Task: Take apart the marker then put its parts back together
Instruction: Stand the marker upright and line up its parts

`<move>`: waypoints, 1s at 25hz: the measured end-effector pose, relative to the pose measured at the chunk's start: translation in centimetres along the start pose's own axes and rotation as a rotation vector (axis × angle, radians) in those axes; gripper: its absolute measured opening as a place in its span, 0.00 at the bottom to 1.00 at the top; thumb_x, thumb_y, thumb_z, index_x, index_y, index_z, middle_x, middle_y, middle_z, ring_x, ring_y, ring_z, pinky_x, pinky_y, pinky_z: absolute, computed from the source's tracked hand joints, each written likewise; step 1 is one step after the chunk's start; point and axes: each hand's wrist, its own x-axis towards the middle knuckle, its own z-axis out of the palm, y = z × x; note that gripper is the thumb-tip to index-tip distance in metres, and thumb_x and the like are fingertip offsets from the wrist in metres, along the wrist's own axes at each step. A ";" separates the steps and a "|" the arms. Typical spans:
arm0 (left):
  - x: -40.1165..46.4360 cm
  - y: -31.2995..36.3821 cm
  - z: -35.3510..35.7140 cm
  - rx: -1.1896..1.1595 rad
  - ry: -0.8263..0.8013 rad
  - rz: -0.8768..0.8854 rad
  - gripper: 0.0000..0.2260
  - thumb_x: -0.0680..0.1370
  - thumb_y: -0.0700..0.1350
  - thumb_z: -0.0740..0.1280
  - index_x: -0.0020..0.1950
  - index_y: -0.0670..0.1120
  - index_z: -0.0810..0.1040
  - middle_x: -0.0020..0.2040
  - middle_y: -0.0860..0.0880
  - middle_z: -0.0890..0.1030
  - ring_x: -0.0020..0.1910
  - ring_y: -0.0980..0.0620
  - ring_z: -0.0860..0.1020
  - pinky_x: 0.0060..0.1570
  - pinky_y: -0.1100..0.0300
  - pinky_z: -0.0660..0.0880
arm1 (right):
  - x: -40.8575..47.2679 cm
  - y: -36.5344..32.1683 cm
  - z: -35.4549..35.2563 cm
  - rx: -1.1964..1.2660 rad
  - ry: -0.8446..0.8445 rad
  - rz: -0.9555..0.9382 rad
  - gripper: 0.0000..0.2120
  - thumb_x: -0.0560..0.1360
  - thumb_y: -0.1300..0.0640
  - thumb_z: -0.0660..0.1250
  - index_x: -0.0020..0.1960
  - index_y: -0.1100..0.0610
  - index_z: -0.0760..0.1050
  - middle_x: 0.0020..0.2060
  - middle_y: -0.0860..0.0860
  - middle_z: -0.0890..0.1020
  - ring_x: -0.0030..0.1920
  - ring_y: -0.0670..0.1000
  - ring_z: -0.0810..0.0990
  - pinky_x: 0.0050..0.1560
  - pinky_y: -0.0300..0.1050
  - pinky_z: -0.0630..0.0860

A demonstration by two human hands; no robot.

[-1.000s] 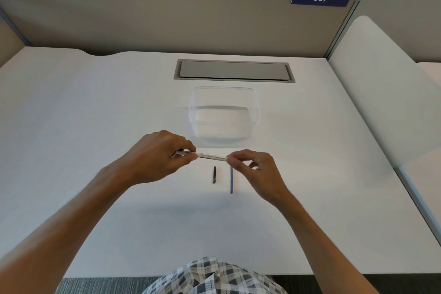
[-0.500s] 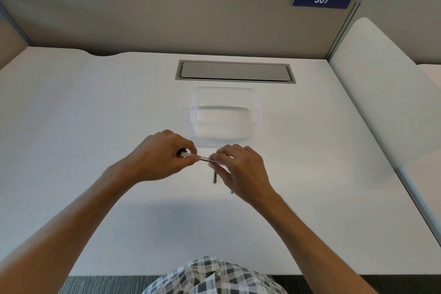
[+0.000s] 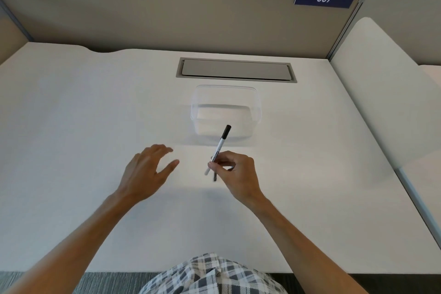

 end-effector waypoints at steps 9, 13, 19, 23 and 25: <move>-3.8 -4.2 5.4 0.130 -0.157 -0.087 0.35 0.75 0.68 0.40 0.79 0.53 0.52 0.80 0.51 0.51 0.78 0.52 0.48 0.76 0.49 0.47 | 0.3 1.2 2.7 -0.242 -0.063 -0.043 0.01 0.73 0.51 0.72 0.43 0.47 0.82 0.33 0.32 0.83 0.37 0.32 0.79 0.39 0.38 0.68; -3.8 -4.2 5.6 0.117 -0.134 -0.089 0.33 0.76 0.67 0.42 0.79 0.54 0.51 0.80 0.52 0.50 0.78 0.54 0.47 0.76 0.50 0.46 | 0.3 1.6 3.3 -0.337 -0.102 -0.057 0.04 0.74 0.50 0.71 0.48 0.48 0.82 0.39 0.40 0.87 0.30 0.33 0.74 0.38 0.40 0.65; -3.9 -4.3 6.0 0.094 -0.107 -0.088 0.33 0.77 0.67 0.42 0.78 0.54 0.53 0.79 0.52 0.51 0.78 0.53 0.48 0.76 0.49 0.47 | 0.0 2.4 3.6 -0.453 -0.167 -0.044 0.05 0.76 0.49 0.69 0.50 0.47 0.82 0.42 0.42 0.87 0.30 0.29 0.73 0.40 0.24 0.60; -3.9 -4.5 6.2 0.103 -0.094 -0.091 0.32 0.77 0.66 0.45 0.78 0.54 0.54 0.80 0.53 0.52 0.78 0.54 0.49 0.76 0.49 0.47 | 0.1 1.9 3.4 -0.430 -0.149 -0.063 0.05 0.76 0.49 0.69 0.50 0.47 0.82 0.41 0.42 0.87 0.30 0.31 0.74 0.39 0.35 0.67; -3.9 -4.6 6.2 0.109 -0.087 -0.089 0.31 0.77 0.66 0.45 0.78 0.55 0.54 0.80 0.53 0.52 0.78 0.54 0.49 0.76 0.49 0.48 | 0.2 1.5 3.0 -0.382 -0.109 -0.077 0.04 0.75 0.49 0.70 0.48 0.48 0.82 0.40 0.41 0.86 0.30 0.34 0.75 0.41 0.42 0.71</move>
